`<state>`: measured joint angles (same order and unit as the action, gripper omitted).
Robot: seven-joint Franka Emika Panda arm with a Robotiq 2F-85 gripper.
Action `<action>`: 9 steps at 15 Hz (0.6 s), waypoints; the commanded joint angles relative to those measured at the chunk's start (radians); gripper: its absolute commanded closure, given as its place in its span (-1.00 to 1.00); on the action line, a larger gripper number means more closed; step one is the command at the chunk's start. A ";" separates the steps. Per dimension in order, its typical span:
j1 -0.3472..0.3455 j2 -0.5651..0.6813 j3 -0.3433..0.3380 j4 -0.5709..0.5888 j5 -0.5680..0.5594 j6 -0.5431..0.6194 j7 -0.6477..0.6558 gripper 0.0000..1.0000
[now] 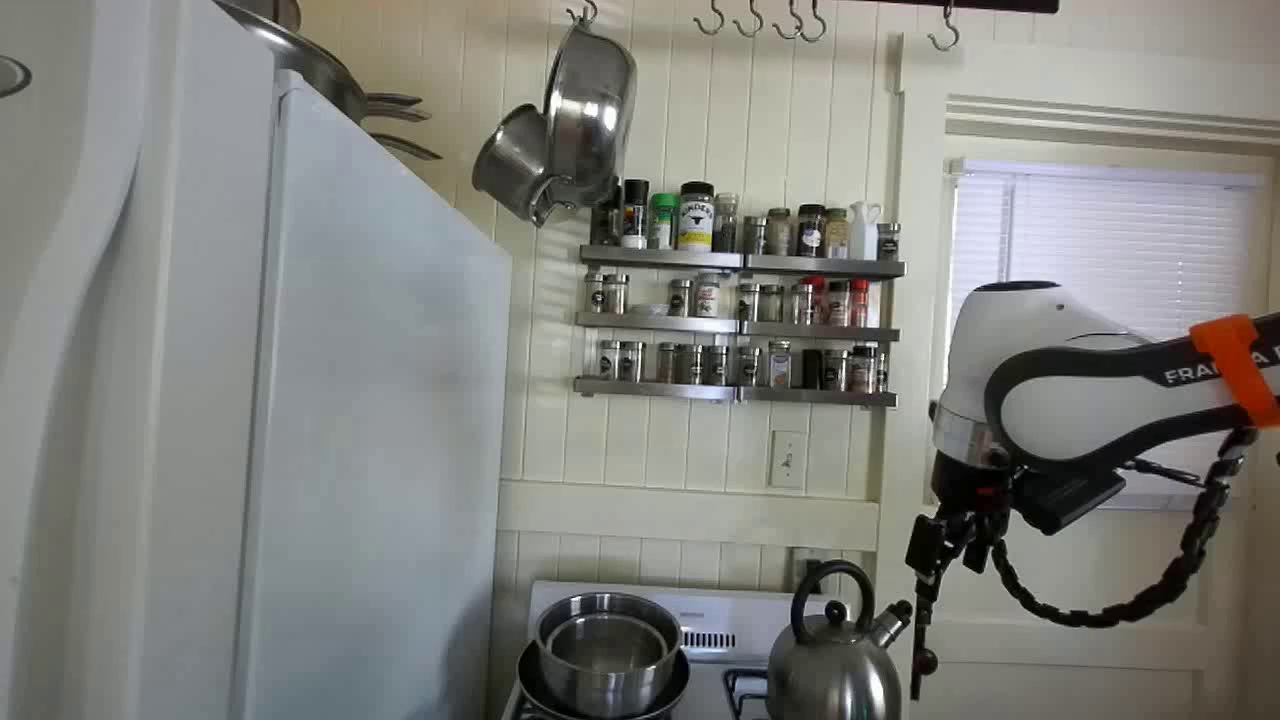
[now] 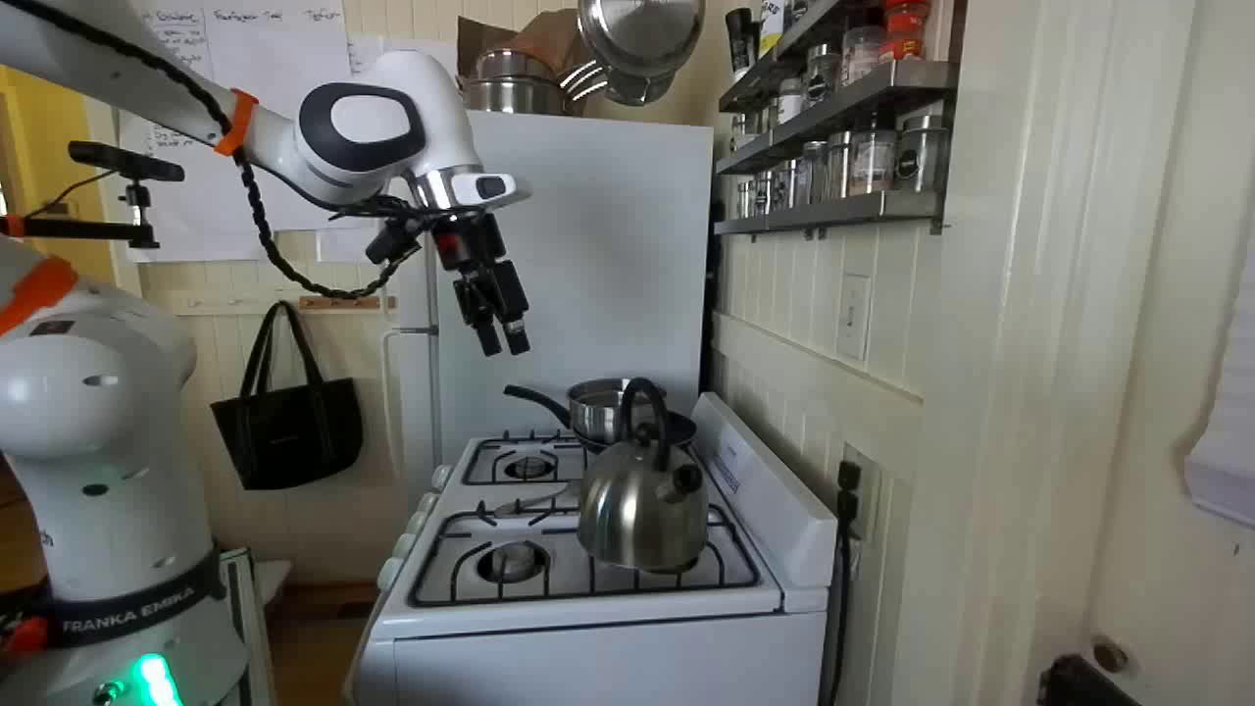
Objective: Remove one glass jar from the bottom shelf and put it on the stovetop.
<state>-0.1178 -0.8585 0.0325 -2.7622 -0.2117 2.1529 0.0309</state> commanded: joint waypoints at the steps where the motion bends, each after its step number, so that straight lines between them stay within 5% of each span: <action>1: 0.007 0.002 -0.006 -0.005 -0.006 -0.003 0.005 -1.00; 4: 0.007 0.007 -0.006 -0.017 -0.006 -0.003 0.005 -1.00; 9: -0.018 0.191 0.021 0.119 -0.028 0.212 0.060 -1.00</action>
<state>-0.1185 -0.8016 0.0337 -2.7346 -0.2129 2.2546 0.0446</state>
